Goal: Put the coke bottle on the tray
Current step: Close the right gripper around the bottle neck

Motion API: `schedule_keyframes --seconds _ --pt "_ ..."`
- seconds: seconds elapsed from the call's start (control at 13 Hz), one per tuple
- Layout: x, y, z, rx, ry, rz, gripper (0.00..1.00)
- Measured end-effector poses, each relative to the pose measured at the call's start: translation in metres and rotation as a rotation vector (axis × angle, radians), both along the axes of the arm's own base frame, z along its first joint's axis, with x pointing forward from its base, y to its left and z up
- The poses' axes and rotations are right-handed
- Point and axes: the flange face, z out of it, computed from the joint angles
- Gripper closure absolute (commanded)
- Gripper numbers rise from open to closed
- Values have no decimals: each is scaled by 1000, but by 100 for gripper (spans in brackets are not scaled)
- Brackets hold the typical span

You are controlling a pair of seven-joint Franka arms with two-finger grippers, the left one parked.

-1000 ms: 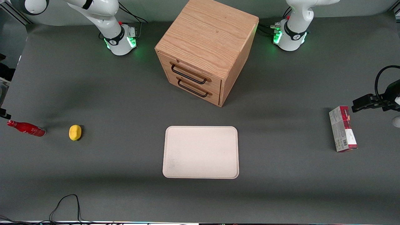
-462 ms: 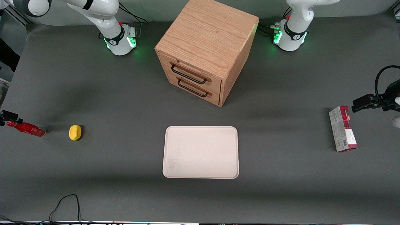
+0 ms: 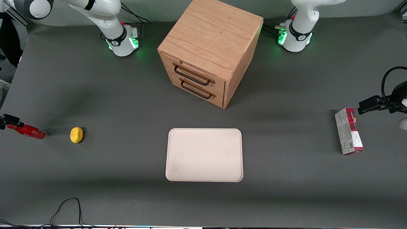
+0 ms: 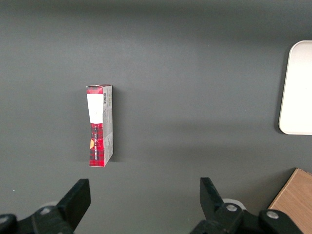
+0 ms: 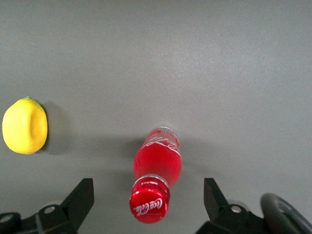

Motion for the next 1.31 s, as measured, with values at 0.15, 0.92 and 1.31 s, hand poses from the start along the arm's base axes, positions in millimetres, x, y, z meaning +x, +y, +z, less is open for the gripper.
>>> schedule_keyframes --seconds 0.15,0.92,1.31 --pt "1 -1 0 -7 -6 -1 0" --pt "-2 -3 -2 -5 -2 -5 38" --pt "-2 -3 -2 -5 -2 -2 81"
